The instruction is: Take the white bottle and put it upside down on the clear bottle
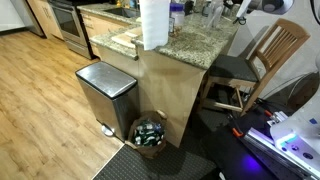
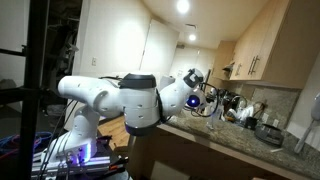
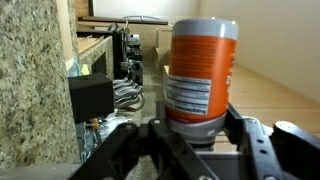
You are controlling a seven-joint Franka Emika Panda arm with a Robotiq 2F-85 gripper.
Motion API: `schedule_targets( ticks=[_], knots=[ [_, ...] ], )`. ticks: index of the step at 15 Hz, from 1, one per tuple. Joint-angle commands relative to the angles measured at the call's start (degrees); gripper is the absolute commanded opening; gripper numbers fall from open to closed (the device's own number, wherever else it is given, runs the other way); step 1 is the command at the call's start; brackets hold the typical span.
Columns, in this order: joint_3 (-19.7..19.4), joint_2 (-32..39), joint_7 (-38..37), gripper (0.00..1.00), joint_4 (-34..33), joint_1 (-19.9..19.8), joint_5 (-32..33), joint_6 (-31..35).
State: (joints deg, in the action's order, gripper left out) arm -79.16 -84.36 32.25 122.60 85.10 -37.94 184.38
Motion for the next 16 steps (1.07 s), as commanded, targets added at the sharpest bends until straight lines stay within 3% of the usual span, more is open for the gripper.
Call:
schedule_targets(
  ticks=[1,6,7,11,12,16],
  knots=[
    [-0.8,0.0,-1.2,0.25,-1.1,-0.1,-9.9,-1.5],
    [-3.3,0.0,-1.7,0.25,2.9,-1.3,-25.2,-1.2],
    [-3.0,0.0,-0.5,0.50,0.5,0.0,-21.4,-0.3],
    [-3.6,0.0,-1.3,0.50,2.0,0.0,-23.8,-0.3],
    [-3.7,0.0,-2.8,0.25,1.3,-0.3,-25.2,0.0],
    [-5.6,0.2,-12.5,0.25,0.9,-1.3,-29.0,-6.4]
  ],
)
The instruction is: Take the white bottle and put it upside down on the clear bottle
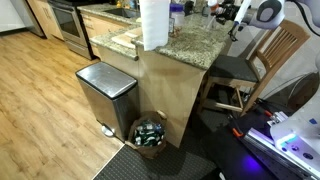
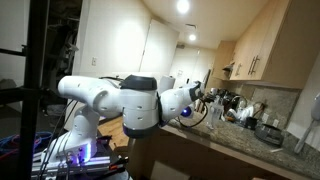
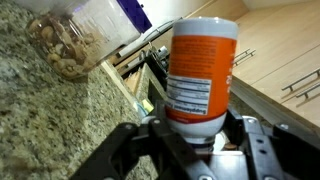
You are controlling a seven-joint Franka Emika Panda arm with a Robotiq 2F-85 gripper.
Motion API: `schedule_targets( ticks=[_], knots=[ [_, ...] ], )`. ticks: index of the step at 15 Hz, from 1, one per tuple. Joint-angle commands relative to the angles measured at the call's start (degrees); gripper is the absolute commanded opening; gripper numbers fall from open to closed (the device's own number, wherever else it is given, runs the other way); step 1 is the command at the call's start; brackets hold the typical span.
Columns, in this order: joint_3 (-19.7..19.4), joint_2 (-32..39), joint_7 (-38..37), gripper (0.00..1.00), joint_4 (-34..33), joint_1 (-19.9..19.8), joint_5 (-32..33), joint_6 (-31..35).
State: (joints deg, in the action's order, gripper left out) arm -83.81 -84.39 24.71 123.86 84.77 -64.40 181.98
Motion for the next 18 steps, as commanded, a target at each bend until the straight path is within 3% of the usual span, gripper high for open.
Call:
schedule_targets(
  ticks=[1,6,7,10,11,18],
  knots=[
    [-1.3,0.9,-7.9,0.25,-0.5,-1.2,-3.0,-5.4],
    [-2.5,2.4,-23.6,0.25,0.7,-3.0,-3.8,-10.0],
    [-1.6,0.2,-19.2,0.50,-0.6,-1.1,-1.6,-7.4],
    [-1.9,0.2,-22.6,0.50,-0.4,-1.7,-1.9,-8.1],
    [-2.0,0.2,-22.9,0.25,-0.4,-1.7,-1.9,-8.2],
    [-0.1,0.1,-28.8,0.25,-3.3,-1.1,-21.5,-6.4]
  ],
)
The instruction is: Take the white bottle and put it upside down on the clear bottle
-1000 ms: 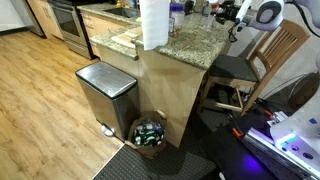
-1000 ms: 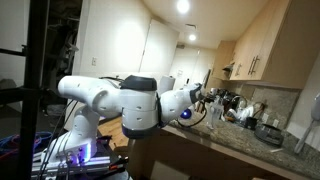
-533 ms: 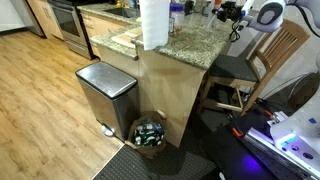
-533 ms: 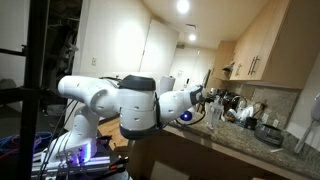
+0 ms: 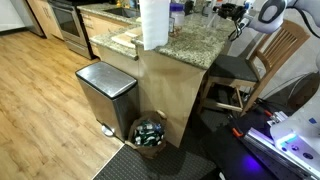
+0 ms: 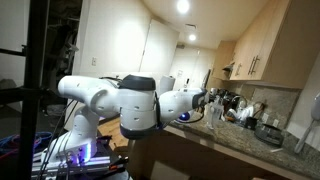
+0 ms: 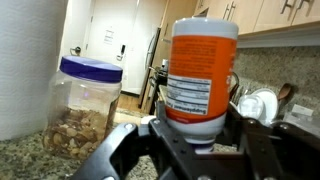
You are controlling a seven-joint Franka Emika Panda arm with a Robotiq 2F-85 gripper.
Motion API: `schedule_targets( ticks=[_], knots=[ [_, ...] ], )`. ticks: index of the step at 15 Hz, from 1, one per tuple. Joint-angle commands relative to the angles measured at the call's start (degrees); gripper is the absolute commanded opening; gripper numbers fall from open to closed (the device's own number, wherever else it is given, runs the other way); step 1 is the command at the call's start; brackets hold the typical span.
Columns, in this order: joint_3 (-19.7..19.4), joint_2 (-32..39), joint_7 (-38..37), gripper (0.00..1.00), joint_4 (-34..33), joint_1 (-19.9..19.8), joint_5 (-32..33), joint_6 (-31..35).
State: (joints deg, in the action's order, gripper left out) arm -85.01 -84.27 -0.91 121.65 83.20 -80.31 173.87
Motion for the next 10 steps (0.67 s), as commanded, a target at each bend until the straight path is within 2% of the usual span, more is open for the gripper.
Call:
schedule_targets(
  ticks=[1,2,3,4,7,8,10],
  knots=[
    [1.3,0.0,-5.4,0.25,-0.9,0.5,-6.2,2.4],
    [1.2,1.0,-7.3,0.25,-0.8,0.6,-6.9,2.8],
    [0.3,0.0,-4.2,0.25,-0.3,0.1,-4.6,0.7],
    [0.3,0.0,-4.7,0.50,-0.3,0.2,-4.6,0.7],
    [0.2,0.0,-4.6,0.50,-0.3,0.3,-4.6,0.7],
    [0.3,0.7,-4.9,0.25,-0.4,0.4,-4.8,1.6],
    [0.6,1.0,-5.1,0.25,-0.8,0.7,-6.1,3.3]
  ],
)
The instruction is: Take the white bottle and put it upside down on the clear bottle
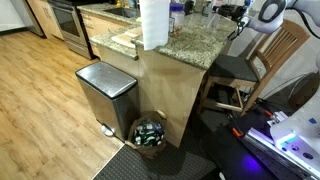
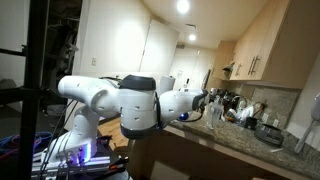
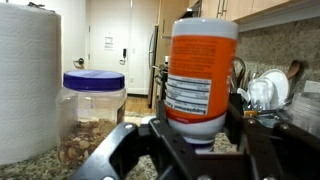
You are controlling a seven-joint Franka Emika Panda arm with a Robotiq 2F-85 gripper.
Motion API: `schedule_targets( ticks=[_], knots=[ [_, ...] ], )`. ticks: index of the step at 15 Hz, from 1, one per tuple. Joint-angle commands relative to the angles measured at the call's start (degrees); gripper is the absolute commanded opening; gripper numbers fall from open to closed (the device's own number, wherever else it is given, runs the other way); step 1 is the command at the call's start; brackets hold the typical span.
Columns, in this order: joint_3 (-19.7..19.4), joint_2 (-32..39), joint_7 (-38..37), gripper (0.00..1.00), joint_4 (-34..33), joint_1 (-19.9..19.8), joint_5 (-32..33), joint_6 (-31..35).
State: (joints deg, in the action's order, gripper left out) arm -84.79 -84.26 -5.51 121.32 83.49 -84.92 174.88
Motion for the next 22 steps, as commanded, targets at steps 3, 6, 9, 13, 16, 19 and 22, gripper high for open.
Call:
schedule_targets(
  ticks=[3,6,9,13,16,19,22],
  knots=[
    [1.3,0.8,1.9,0.25,-2.4,1.1,-4.8,7.7],
    [2.1,1.3,3.3,0.25,-5.5,1.9,-8.9,13.4],
    [2.0,2.5,3.3,0.25,-8.3,2.4,-10.9,15.2],
    [-0.7,5.4,-2.8,0.50,-6.4,0.9,-6.1,9.4],
    [-0.7,5.5,-2.4,0.50,-6.5,1.1,-6.0,9.5],
    [1.5,1.3,2.3,0.25,-8.2,2.3,-8.1,14.1],
    [1.6,0.6,0.1,0.25,-7.2,2.2,-8.0,13.7]
  ],
)
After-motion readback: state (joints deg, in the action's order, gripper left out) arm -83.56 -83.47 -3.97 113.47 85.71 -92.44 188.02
